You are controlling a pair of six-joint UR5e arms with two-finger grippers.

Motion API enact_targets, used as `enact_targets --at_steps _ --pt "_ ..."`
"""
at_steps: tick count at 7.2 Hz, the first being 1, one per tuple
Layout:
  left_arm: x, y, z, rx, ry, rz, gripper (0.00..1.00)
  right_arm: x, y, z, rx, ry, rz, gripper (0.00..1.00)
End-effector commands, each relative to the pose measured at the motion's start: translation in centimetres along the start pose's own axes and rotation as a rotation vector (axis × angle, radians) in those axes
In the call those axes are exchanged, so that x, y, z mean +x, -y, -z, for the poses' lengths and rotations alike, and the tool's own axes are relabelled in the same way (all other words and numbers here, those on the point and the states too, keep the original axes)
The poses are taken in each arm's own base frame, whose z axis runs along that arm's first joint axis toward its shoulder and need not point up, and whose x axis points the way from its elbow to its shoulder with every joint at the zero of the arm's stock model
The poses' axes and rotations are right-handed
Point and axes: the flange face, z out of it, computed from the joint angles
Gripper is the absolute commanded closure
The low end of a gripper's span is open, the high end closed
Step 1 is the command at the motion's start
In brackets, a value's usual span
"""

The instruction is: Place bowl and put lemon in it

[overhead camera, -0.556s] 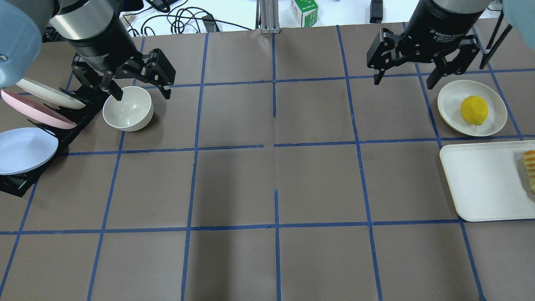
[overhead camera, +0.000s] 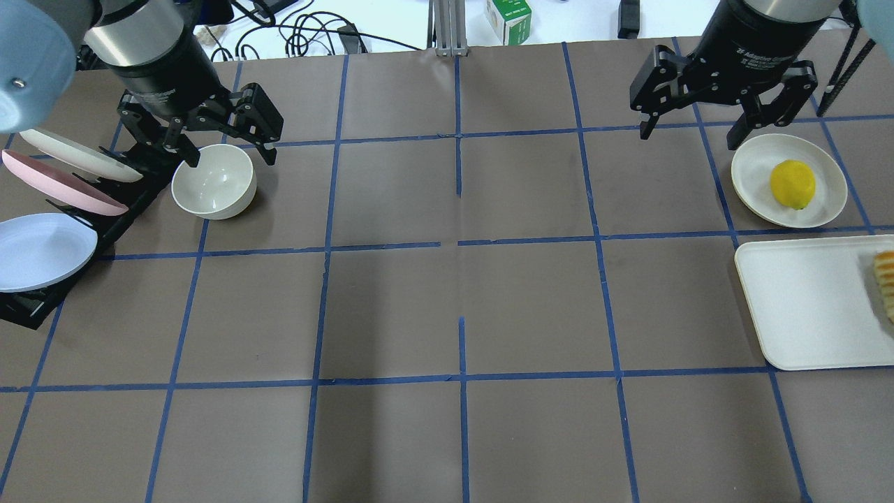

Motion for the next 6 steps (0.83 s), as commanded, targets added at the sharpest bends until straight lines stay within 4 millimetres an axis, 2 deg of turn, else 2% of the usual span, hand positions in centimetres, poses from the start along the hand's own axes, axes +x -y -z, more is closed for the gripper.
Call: enact_targets --at_steps 1,2,3,4,5,6 --pt "-10.8 4.9 -6.6 -0.045 -0.086 -0.037 0.0 5.8 3.7 -2.3 -0.044 -0.002 -0.037 0.0" --pt "-12.4 8.1 -10.6 0.0 -0.057 -0.045 0.0 11.0 5.8 -3.3 -0.05 0.008 -0.086 0.0" --pt "-14.3 10.5 -15.1 -0.002 -0.057 -0.029 0.0 15.5 9.7 -6.1 -0.018 0.004 -0.117 0.0" --pt "-17.9 11.9 -17.6 0.004 -0.059 0.004 0.0 19.1 12.7 -8.4 0.035 -0.025 -0.084 0.0" --pt "-20.0 12.7 -19.5 0.017 -0.055 0.03 0.0 22.0 14.9 -11.7 0.029 -0.026 -0.077 0.0" --pt "-20.4 12.9 -20.4 0.009 -0.052 0.033 0.0 24.9 17.1 -15.6 0.026 -0.026 -0.077 0.0"
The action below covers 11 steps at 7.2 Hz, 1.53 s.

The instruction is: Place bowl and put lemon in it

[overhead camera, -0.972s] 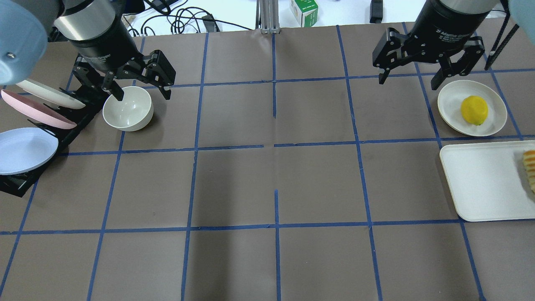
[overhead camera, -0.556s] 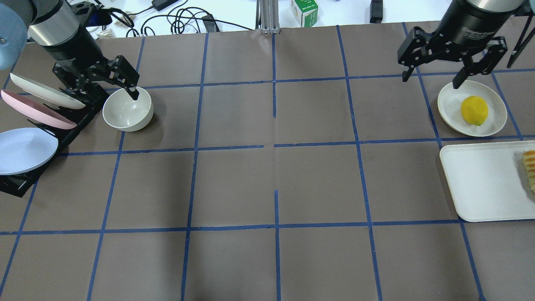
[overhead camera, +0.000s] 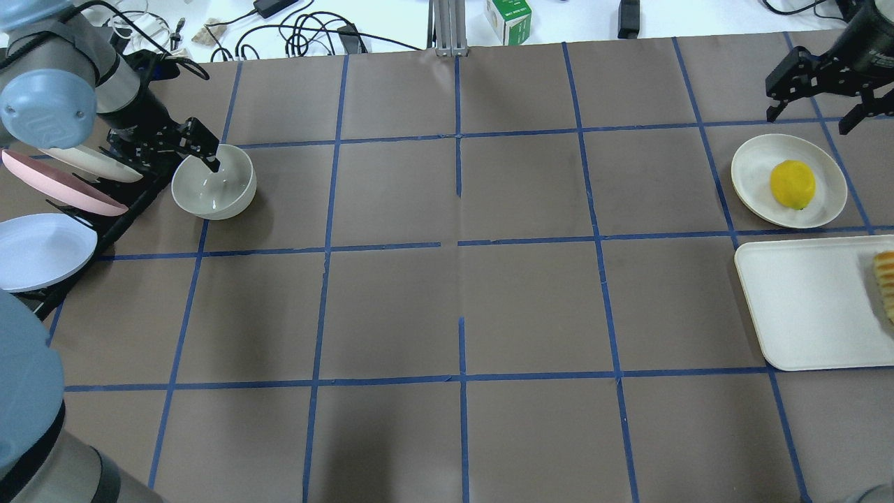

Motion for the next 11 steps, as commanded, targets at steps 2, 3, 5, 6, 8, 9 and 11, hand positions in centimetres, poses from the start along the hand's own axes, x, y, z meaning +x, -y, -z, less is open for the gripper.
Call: enact_targets --at_steps 2,3,5,6,8,9,11 --pt "-2.5 1.5 -4.5 -0.006 0.035 0.01 0.0 7.0 5.5 -9.6 0.029 -0.017 0.059 0.0" --pt "-2.8 1.7 -5.0 -0.013 0.045 0.006 0.0 7.7 6.1 -11.5 0.013 -0.05 0.061 0.0" --pt "-3.2 1.7 -5.9 -0.029 0.046 -0.005 0.0 8.3 6.4 -14.2 -0.035 -0.089 0.061 0.0" --pt "-4.1 1.7 -6.3 -0.032 0.042 -0.015 0.0 8.3 6.6 -15.5 -0.051 -0.08 0.063 0.0" --pt "-4.8 2.2 -8.3 -0.025 0.042 -0.012 0.18 8.2 6.7 -17.3 -0.086 -0.063 0.066 0.0" --pt "-4.9 2.4 -8.6 -0.019 0.038 -0.014 0.52 8.4 6.9 -18.8 -0.099 -0.059 0.066 0.0" --pt "-4.8 2.4 -8.1 -0.013 0.037 -0.013 1.0 8.4 7.2 -18.7 -0.096 -0.059 0.061 0.0"
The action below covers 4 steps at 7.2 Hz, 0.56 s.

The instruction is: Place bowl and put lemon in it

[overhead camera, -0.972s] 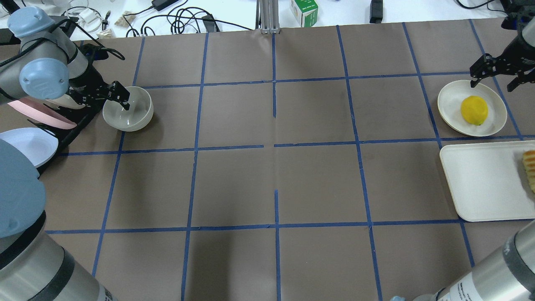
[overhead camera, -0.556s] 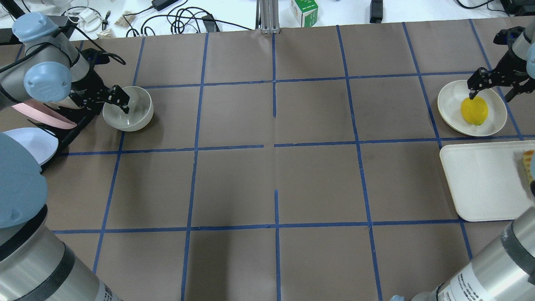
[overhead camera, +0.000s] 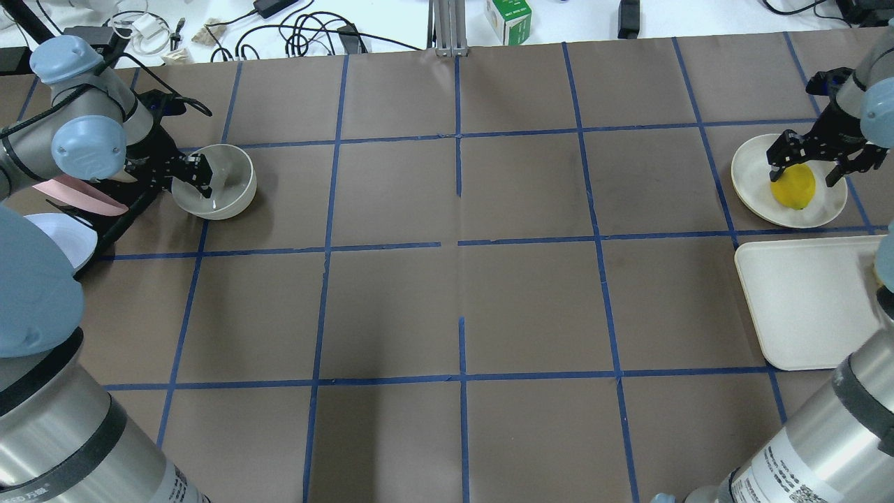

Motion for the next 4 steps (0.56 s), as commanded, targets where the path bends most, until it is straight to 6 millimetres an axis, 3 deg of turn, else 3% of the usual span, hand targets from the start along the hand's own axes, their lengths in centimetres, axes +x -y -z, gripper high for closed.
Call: enact_targets --at_steps 1,2,3,4 --pt "0.1 0.0 0.8 0.006 0.002 0.0 1.0 -0.1 0.3 -0.1 0.001 0.002 -0.003 0.0" --pt "0.1 0.0 1.2 0.011 0.003 0.0 1.0 -0.1 0.4 -0.4 -0.002 0.003 -0.002 0.1" --pt "0.3 0.0 1.5 0.012 0.004 -0.002 1.0 -0.1 0.4 -0.5 -0.003 0.005 -0.004 0.42" --pt "0.5 0.0 1.9 0.018 0.006 -0.005 1.0 -0.2 0.4 -0.3 0.001 0.006 -0.001 0.86"
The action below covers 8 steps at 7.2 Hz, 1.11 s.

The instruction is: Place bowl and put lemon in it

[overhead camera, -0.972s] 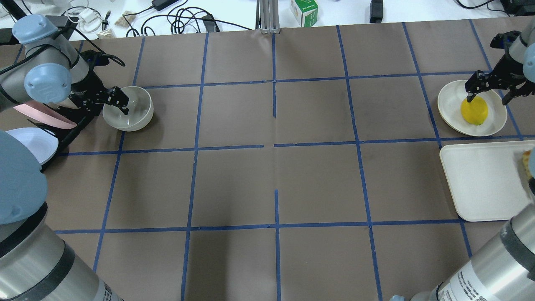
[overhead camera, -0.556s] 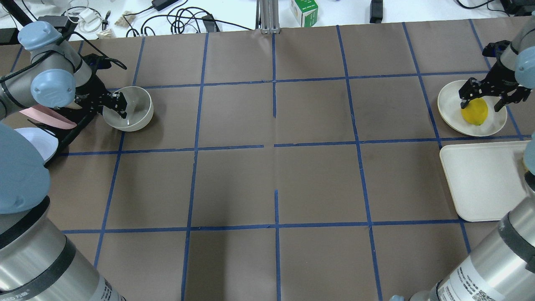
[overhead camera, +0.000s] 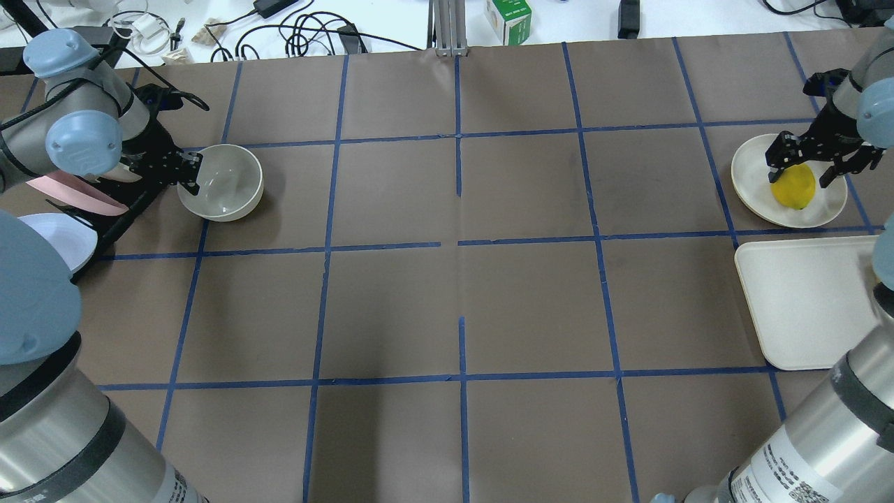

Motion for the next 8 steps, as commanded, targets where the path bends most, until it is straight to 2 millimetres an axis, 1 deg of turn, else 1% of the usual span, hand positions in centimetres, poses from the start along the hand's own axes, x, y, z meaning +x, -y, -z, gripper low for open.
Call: enact_targets --at_steps 1,2,3,4,5,6,7,8 --pt "1.2 0.0 1.2 0.008 -0.014 -0.012 1.0 -0.5 0.1 0.8 0.017 0.017 0.007 1.0" --pt "2.9 -0.3 2.3 -0.002 -0.049 -0.014 1.0 -0.8 -0.1 3.7 0.051 0.009 0.01 1.0" --pt "4.9 -0.5 3.1 -0.005 -0.078 -0.019 1.0 -2.8 -1.2 7.1 0.041 0.011 0.03 1.0" --pt "7.5 -0.8 4.2 -0.002 -0.134 0.03 1.0 -5.8 -2.5 10.5 0.043 0.004 0.07 1.0" --pt "12.8 -0.6 4.4 0.012 -0.223 0.027 1.0 -8.1 -3.8 13.2 0.053 0.001 0.094 1.0" --pt "19.2 -0.6 3.6 -0.017 -0.229 0.051 1.0 -10.7 -4.7 15.1 0.074 -0.005 0.107 1.0" --pt "26.2 -1.3 3.0 -0.047 -0.222 0.058 1.0 -12.9 -5.8 16.9 0.089 -0.009 0.13 1.0" --pt "32.0 -2.3 2.0 -0.063 -0.219 0.011 1.0 -15.0 -6.5 17.6 0.09 -0.009 0.12 1.0"
